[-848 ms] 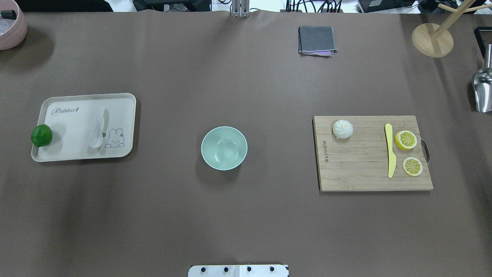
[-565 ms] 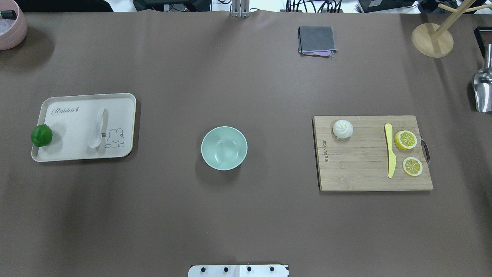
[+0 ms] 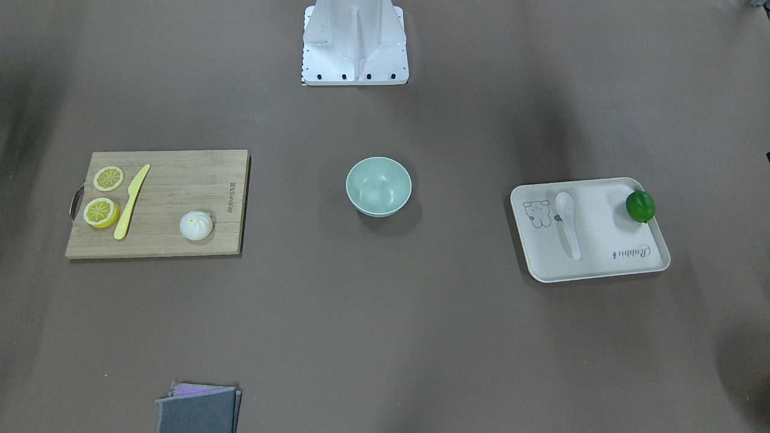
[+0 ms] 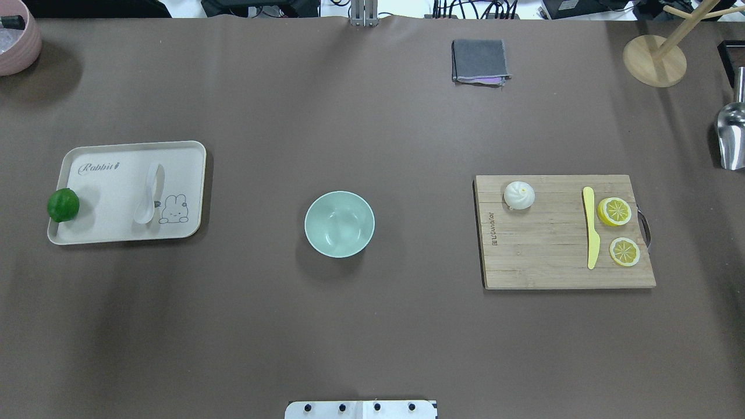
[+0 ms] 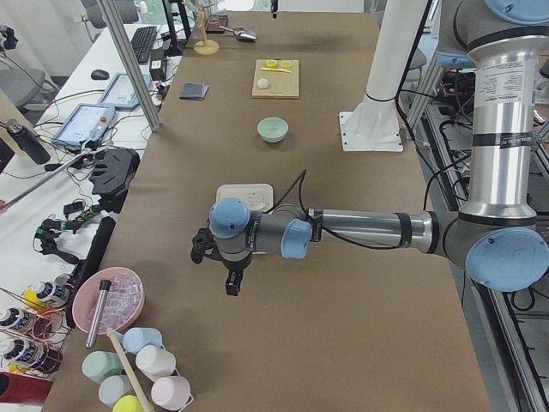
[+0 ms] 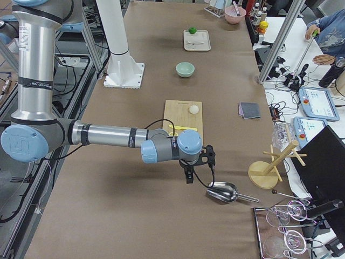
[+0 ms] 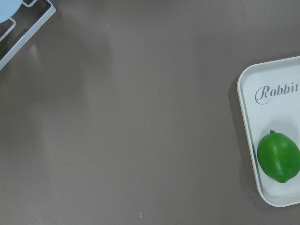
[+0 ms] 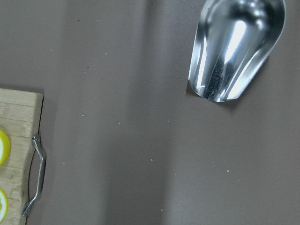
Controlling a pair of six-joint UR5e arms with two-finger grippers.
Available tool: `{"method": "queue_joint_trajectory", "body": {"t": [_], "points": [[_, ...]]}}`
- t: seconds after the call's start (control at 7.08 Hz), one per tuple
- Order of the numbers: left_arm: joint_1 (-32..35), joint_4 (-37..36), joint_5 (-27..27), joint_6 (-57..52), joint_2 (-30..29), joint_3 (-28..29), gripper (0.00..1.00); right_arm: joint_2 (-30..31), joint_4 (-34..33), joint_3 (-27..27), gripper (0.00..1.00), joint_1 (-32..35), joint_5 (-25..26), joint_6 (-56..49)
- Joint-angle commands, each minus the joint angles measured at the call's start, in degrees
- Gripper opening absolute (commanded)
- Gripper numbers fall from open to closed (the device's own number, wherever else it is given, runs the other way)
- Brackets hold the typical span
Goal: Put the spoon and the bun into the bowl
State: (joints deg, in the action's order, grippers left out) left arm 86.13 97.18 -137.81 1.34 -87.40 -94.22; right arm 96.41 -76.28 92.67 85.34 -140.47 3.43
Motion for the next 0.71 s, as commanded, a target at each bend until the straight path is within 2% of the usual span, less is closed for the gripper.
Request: {"method": "queue_joint_trajectory", "body": {"t": [0.0,0.28,0.57], "points": [[-0.1,0.0,0.0,0.0,-0.5,0.0,0.98,-0.2,0.0,-0.1,1.00,0.0,0.0,0.0],[-0.2,-0.1,0.0,0.1,-0.4,-0.2,0.98,-0.2,1.5,0.1,1.00,-0.1,2.0,0.1],[-0.2,-0.1,0.0,0.3,-0.3,-0.2,0.98,0.4,6.0,-0.5,1.00,-0.2,3.1,0.2]]}}
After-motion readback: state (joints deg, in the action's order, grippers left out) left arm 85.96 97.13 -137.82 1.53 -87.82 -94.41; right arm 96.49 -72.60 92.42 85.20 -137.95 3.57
